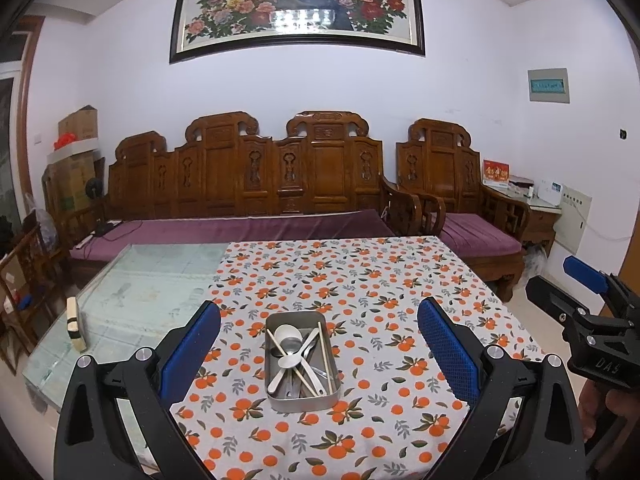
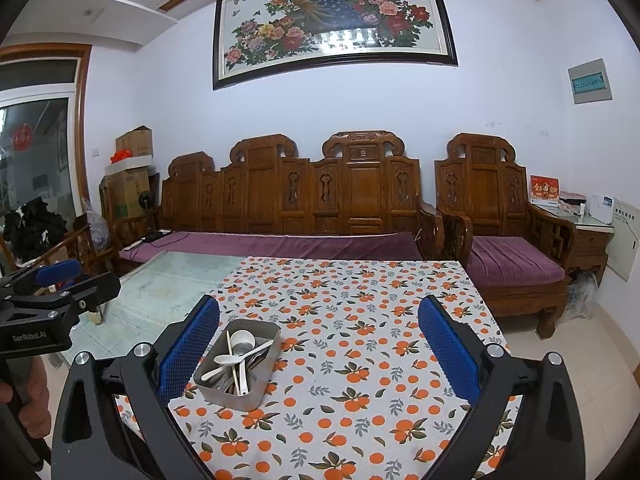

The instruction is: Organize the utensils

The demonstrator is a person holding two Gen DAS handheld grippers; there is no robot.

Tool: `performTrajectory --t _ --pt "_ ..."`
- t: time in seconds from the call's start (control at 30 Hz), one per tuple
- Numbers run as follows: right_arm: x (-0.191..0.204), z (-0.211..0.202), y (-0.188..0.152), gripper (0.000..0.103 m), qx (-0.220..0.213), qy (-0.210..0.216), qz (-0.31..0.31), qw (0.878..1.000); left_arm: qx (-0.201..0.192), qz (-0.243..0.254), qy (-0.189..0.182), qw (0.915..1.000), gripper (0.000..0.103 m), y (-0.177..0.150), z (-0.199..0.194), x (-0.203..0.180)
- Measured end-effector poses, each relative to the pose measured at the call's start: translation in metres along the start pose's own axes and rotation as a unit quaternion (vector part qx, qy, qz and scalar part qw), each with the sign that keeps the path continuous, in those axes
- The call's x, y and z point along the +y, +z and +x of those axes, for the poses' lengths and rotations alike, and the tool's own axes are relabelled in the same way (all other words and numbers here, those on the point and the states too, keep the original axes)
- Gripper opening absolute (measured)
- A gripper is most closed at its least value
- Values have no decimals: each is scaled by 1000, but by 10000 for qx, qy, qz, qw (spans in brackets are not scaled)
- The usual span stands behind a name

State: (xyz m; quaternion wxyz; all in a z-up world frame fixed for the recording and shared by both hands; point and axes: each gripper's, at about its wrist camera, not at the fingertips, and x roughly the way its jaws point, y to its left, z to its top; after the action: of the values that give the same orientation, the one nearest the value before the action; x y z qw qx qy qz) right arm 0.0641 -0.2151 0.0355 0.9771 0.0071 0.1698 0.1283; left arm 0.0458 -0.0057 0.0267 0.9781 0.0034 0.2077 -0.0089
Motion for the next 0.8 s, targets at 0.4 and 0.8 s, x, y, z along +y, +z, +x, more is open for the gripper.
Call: performTrajectory --t 0.4,0.8 --pt "1 0 0 100 0 3 0 10000 -94 -47 -25 9999 95 2 -8 2" --pt "1 0 0 100 3 7 -2 10000 -121 -35 -16 9999 95 3 -9 1"
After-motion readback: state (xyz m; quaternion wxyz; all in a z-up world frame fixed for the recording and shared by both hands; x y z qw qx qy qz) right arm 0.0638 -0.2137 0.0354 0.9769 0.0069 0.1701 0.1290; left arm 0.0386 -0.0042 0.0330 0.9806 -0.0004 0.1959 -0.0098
